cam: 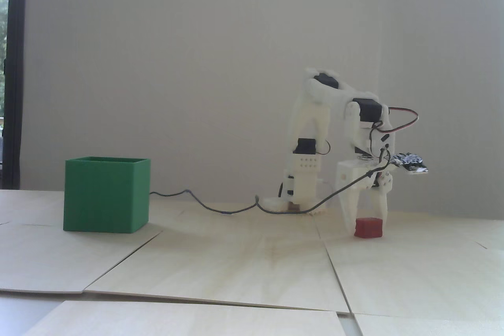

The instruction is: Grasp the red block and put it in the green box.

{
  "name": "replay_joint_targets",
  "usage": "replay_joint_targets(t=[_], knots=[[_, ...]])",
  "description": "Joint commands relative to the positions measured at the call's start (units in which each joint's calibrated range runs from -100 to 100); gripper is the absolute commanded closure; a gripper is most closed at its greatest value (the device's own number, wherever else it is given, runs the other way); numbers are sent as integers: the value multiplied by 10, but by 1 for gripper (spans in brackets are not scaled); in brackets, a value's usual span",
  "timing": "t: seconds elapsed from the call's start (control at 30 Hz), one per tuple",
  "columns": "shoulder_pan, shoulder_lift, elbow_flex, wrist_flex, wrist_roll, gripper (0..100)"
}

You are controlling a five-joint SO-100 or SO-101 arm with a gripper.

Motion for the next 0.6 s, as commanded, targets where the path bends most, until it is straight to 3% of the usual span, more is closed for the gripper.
replay_joint_targets(t=[0.0,0.57], knots=[[7,-10,-54,-10,4,73],[6,-1,-48,-10,1,73]])
